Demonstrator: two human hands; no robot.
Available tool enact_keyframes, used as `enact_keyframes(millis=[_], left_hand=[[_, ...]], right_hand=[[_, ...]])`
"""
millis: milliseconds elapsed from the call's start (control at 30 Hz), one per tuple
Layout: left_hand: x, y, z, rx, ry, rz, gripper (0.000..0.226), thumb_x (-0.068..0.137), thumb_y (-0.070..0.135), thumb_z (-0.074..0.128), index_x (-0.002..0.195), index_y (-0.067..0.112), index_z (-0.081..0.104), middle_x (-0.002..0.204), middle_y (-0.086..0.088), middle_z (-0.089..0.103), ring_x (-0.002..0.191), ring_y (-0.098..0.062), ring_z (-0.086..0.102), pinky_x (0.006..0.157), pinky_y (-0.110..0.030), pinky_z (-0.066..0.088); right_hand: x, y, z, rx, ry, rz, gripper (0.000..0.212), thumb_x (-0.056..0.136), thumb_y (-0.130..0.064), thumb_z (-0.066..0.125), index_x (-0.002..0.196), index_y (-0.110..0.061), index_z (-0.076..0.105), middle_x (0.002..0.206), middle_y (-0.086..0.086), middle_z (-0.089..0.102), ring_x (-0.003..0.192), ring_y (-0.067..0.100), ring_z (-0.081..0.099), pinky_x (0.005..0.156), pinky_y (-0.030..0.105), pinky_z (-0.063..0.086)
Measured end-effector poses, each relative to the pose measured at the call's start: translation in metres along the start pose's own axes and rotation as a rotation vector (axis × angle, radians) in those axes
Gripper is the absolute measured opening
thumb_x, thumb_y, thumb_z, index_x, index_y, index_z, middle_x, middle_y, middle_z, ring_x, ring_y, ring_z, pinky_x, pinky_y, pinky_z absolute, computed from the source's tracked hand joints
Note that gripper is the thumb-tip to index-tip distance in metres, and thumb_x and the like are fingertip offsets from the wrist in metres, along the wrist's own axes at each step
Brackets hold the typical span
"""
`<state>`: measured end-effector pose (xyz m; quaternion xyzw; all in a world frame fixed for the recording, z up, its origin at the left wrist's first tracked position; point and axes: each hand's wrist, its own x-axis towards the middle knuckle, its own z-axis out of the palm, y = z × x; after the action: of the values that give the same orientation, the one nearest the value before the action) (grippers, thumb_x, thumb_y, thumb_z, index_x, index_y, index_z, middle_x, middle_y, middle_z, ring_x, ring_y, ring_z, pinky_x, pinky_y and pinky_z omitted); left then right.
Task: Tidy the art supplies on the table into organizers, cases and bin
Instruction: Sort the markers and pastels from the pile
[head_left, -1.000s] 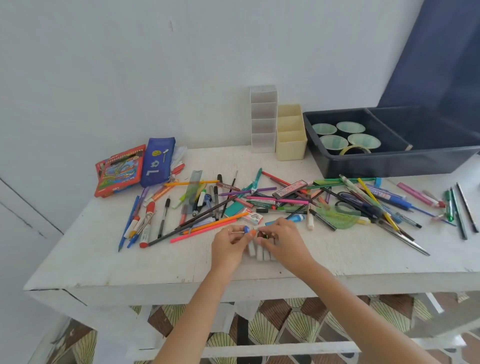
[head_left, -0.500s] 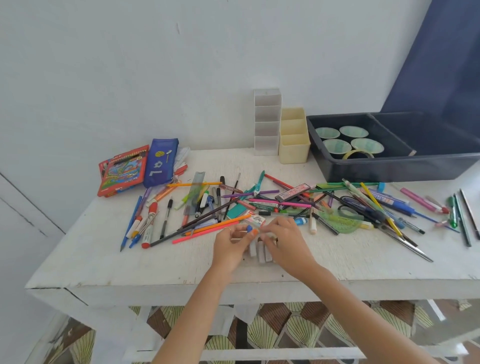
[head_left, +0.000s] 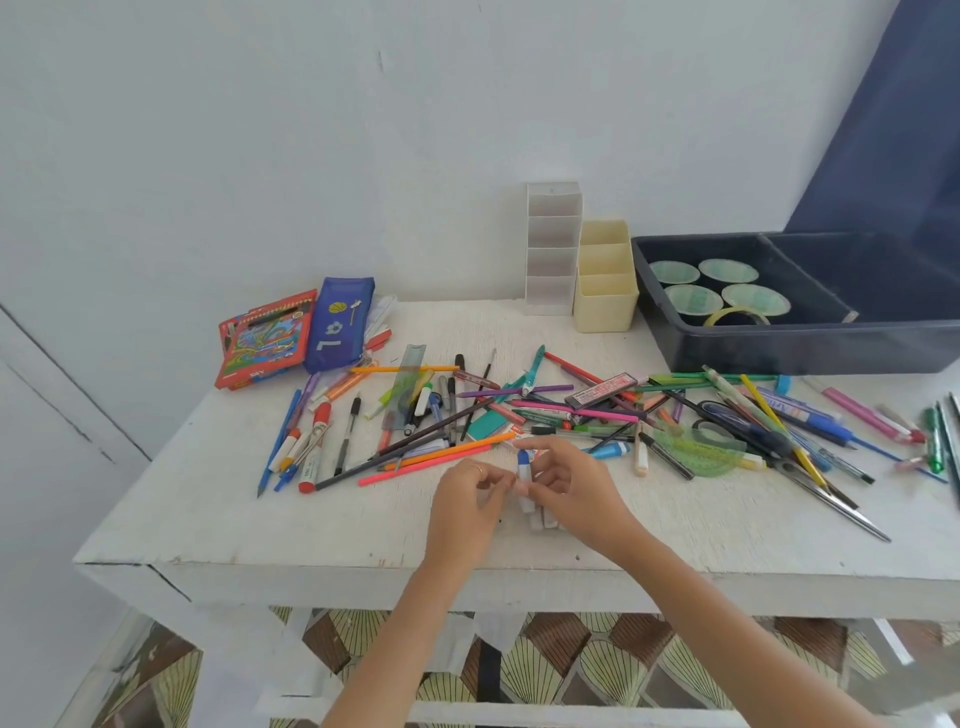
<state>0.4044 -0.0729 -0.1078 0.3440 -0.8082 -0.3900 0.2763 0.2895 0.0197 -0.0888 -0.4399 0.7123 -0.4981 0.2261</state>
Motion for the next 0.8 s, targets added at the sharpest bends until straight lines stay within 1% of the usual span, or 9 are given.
enact_keyframes(millis=[100,167,267,333,400,533,633,733,800], left_hand=[[-0.005,-0.013,0.001,0.185,-0.026,0.137,0.014,0.089,0.023,0.062,0.099,0.019,0.070,0.093,0.009,0.060,0.091,-0.007,0.051,0.080,-0.016,0.040],[-0.007,-0.019,0.004,0.282,-0.016,0.220,0.020,0.090,0.023,0.060,0.107,0.017,0.069,0.097,0.007,0.059,0.091,-0.008,0.049,0.080,-0.018,0.039],[-0.008,-0.022,0.007,0.377,0.013,0.298,0.023,0.092,0.025,0.057,0.112,0.018,0.068,0.097,0.007,0.058,0.088,-0.009,0.049,0.076,-0.024,0.043],[-0.009,-0.021,0.008,0.390,0.019,0.313,0.024,0.094,0.027,0.054,0.112,0.018,0.067,0.098,0.008,0.058,0.087,-0.008,0.048,0.075,-0.023,0.041],[-0.010,-0.018,0.008,0.394,0.029,0.318,0.025,0.096,0.028,0.051,0.113,0.018,0.066,0.099,0.008,0.058,0.087,-0.007,0.048,0.075,-0.020,0.038],[-0.010,-0.018,0.009,0.396,0.040,0.313,0.025,0.096,0.027,0.051,0.113,0.017,0.066,0.101,0.007,0.057,0.088,-0.008,0.048,0.076,-0.020,0.035],[-0.010,-0.018,0.009,0.393,0.037,0.311,0.023,0.095,0.025,0.052,0.112,0.017,0.066,0.101,0.007,0.058,0.088,-0.008,0.048,0.076,-0.020,0.036],[-0.009,-0.018,0.006,0.379,0.004,0.314,0.024,0.094,0.023,0.054,0.112,0.015,0.066,0.100,0.005,0.058,0.089,-0.010,0.049,0.076,-0.022,0.039],[-0.008,-0.016,0.004,0.334,-0.033,0.290,0.024,0.094,0.022,0.054,0.114,0.014,0.066,0.101,0.004,0.057,0.091,-0.010,0.050,0.080,-0.024,0.043]], right_hand=[[0.001,0.005,0.001,-0.065,-0.016,-0.043,0.038,0.077,-0.012,0.075,0.109,-0.027,0.062,0.081,-0.004,0.063,0.073,0.001,0.058,0.066,0.010,0.043],[0.002,0.009,0.000,-0.163,-0.020,-0.039,0.037,0.076,-0.019,0.076,0.109,-0.029,0.063,0.090,-0.010,0.062,0.084,0.003,0.055,0.071,0.010,0.038],[0.006,0.013,-0.003,-0.422,-0.040,-0.034,0.040,0.077,-0.037,0.073,0.115,-0.031,0.063,0.109,-0.012,0.054,0.105,0.010,0.039,0.082,0.020,0.027],[0.008,0.015,-0.004,-0.532,-0.062,-0.022,0.042,0.078,-0.045,0.069,0.118,-0.033,0.062,0.119,-0.013,0.048,0.114,0.011,0.031,0.086,0.022,0.019],[0.008,0.016,-0.003,-0.616,-0.087,-0.027,0.042,0.081,-0.050,0.064,0.121,-0.036,0.060,0.126,-0.015,0.044,0.120,0.012,0.027,0.088,0.026,0.017],[0.006,0.016,-0.001,-0.775,-0.104,-0.097,0.041,0.088,-0.052,0.052,0.126,-0.038,0.056,0.138,-0.017,0.039,0.124,0.014,0.026,0.091,0.031,0.018],[0.002,0.018,0.000,-0.886,-0.120,-0.181,0.038,0.094,-0.049,0.044,0.128,-0.036,0.055,0.144,-0.012,0.037,0.126,0.019,0.029,0.095,0.037,0.024],[0.000,0.019,0.001,-0.876,-0.084,-0.253,0.036,0.093,-0.045,0.046,0.121,-0.029,0.062,0.137,-0.004,0.049,0.120,0.025,0.038,0.091,0.042,0.030],[0.000,0.019,0.002,-0.825,-0.060,-0.265,0.035,0.090,-0.043,0.051,0.117,-0.025,0.065,0.128,-0.003,0.055,0.117,0.025,0.042,0.090,0.041,0.031]])
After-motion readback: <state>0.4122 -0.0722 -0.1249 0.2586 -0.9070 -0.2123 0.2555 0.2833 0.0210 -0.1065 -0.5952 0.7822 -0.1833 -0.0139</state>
